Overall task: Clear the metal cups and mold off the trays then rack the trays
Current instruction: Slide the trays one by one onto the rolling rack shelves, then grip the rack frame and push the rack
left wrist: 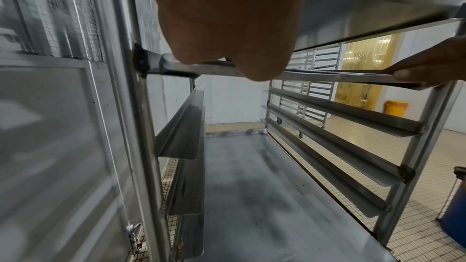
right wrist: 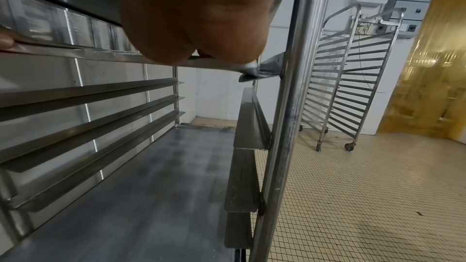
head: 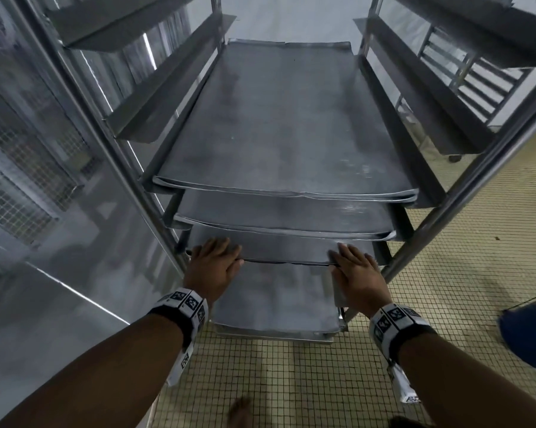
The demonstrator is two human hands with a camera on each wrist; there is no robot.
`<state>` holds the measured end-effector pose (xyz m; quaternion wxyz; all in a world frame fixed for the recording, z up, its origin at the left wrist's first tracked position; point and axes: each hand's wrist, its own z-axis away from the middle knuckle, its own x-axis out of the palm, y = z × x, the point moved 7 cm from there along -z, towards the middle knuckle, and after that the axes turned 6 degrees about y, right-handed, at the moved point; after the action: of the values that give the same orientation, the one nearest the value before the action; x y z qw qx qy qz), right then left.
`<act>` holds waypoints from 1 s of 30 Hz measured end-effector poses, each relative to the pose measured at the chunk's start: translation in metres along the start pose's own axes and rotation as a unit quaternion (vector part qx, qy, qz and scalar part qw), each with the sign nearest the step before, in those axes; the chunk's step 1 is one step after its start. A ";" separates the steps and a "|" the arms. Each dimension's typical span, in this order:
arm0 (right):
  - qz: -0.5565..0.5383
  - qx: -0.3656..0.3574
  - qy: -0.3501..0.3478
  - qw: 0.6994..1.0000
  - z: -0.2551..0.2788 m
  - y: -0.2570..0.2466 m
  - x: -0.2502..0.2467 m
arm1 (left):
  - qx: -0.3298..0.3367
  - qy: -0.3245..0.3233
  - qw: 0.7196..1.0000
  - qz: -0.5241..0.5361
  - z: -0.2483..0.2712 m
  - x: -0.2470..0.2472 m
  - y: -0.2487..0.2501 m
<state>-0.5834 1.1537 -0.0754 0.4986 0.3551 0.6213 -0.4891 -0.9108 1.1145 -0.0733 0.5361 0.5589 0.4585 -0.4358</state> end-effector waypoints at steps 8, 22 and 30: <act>0.025 -0.005 0.020 0.999 -0.026 -0.001 0.001 | 0.006 0.024 1.000 0.003 -0.024 0.002 -0.007; -0.010 0.025 0.018 0.999 0.049 0.023 -0.021 | 0.007 -0.035 0.999 -0.023 0.055 -0.010 -0.043; -0.103 0.188 0.216 0.952 0.052 0.076 -0.158 | -0.259 0.139 0.940 0.175 0.051 -0.134 -0.110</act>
<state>-0.4592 1.1316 0.0573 0.2231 0.4736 0.6441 -0.5577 -1.0452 1.0583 0.0332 0.6610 0.5275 0.5202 -0.1191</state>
